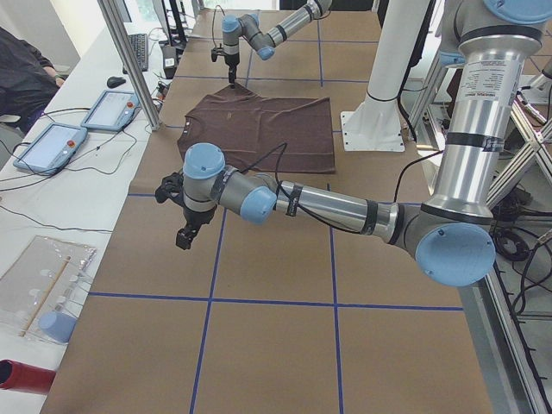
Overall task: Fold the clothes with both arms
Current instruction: 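Lower the right gripper and grasp the sleeve edge nearest it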
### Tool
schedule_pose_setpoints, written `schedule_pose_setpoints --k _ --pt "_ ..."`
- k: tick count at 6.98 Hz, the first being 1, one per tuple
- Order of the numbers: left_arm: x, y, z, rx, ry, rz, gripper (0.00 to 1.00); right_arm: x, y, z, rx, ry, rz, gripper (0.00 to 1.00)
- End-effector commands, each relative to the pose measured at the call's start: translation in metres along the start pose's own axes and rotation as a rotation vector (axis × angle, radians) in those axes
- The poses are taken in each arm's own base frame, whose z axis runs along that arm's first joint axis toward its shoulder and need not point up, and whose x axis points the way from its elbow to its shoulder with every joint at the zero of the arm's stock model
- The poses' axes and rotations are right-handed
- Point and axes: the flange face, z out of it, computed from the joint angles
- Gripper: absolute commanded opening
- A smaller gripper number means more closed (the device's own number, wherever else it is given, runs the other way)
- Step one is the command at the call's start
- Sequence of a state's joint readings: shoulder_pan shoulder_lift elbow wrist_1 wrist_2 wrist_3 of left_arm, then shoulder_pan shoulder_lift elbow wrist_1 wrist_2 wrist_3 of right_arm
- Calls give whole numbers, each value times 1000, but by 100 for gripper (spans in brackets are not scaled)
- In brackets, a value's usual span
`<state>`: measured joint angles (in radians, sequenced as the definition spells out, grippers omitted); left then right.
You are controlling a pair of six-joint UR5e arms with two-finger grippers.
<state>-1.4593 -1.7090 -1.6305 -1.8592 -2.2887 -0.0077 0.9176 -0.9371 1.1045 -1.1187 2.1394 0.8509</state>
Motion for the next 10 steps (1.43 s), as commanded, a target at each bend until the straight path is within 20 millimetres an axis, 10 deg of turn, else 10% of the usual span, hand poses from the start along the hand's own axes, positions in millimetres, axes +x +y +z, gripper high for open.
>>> schedule_pose_setpoints --k 1,6,10 --pt "0 0 -1 2 0 0 100 6 2 3 -8 2 6 73" --pt "0 0 0 1 0 1 100 -3 -1 -3 -1 -7 -3 0" --pt "-2 1 2 -4 -1 -5 100 -33 -5 -29 39 -54 -39 0"
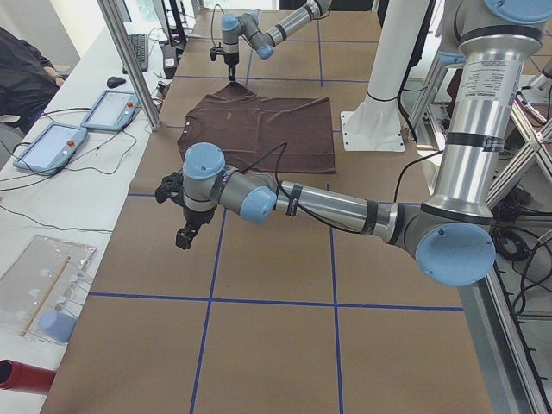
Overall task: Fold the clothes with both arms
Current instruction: 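Fold the grasped sleeve inward toward the shirt center with the right gripper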
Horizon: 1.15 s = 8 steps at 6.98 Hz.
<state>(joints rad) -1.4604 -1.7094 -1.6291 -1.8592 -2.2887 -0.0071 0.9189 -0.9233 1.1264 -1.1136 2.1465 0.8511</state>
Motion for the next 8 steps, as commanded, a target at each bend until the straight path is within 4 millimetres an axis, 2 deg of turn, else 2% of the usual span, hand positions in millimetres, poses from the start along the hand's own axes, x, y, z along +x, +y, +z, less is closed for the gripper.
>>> schedule_pose_setpoints --k 1,2,3,4,5,6,7,8 --pt "-4 2 4 -8 0 -5 100 -51 -14 -34 47 -54 -45 0" --pt "-4 2 4 -9 0 -5 100 -79 -21 -50 67 -80 -70 0" --pt "-3 2 5 -11 1 -5 100 -120 -15 -50 68 -99 -111 0" --pt "-6 3 7 -13 0 -9 100 -176 -18 -41 85 -86 -146 0" --pt "-6 3 8 -8 1 -4 100 -222 -9 -24 108 -53 -176 0" --pt "-9 3 12 -9 1 -7 100 -238 5 2 125 -6 -193 0" --pt "-9 1 12 -9 1 -8 100 -239 7 4 126 -5 -196 60" --pt "-10 1 12 -9 1 -8 100 -239 7 4 128 -9 -197 100"
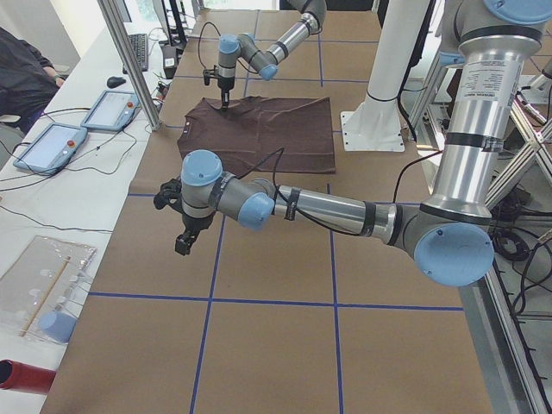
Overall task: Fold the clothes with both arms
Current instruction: 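Fold the grasped sleeve inward toward the shirt center with the right gripper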
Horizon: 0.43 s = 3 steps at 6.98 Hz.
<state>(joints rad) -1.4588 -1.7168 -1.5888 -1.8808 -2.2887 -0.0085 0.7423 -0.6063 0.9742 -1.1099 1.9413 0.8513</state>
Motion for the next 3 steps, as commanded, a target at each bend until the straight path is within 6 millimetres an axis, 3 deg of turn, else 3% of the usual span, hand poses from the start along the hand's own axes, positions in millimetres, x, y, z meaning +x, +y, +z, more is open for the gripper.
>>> schedule_pose_setpoints --k 1,2,3 --pt "0 -1 2 -2 1 -1 100 -3 1 1 8 1 -2 100" --pt "0 -17 3 10 2 -13 100 4 -6 -5 6 0 31 100" --pt "10 -41 7 67 14 -60 100 33 -20 -19 -55 -30 77 100"
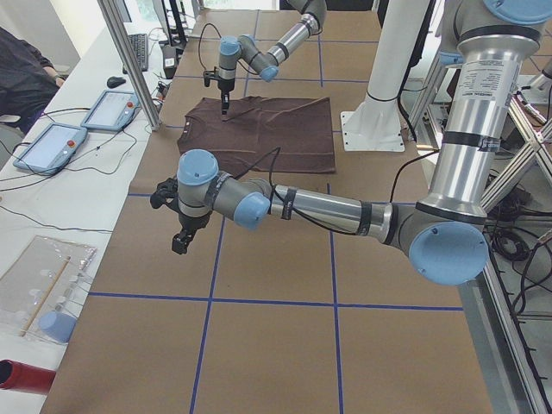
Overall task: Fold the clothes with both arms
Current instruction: 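Fold the grasped sleeve inward toward the shirt center with the right gripper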
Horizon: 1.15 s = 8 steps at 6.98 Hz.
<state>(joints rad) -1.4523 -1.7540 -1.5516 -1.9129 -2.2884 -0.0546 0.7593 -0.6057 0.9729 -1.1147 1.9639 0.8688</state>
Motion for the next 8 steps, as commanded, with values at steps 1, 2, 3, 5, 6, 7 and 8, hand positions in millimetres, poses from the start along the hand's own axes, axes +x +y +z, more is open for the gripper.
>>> schedule_pose_setpoints --k 1,2,3,5,6,7,8 --pt "61 -35 36 74 70 -72 100 51 -21 -40 -127 -35 113 100" --pt "120 -51 58 110 135 -144 100 86 -17 -77 -197 -7 195 100" --pt "169 -63 81 132 110 -221 100 138 -1 -109 -233 -30 235 100" --pt "254 -52 126 131 95 -370 100 223 15 -126 -254 -91 117 100" --pt "298 -44 154 144 69 -426 100 228 21 -134 -246 -69 135 100" --pt "323 -38 170 133 68 -443 100 239 39 -130 -256 -50 167 100" --pt "330 -42 181 138 52 -463 100 248 50 -133 -244 -49 167 100"
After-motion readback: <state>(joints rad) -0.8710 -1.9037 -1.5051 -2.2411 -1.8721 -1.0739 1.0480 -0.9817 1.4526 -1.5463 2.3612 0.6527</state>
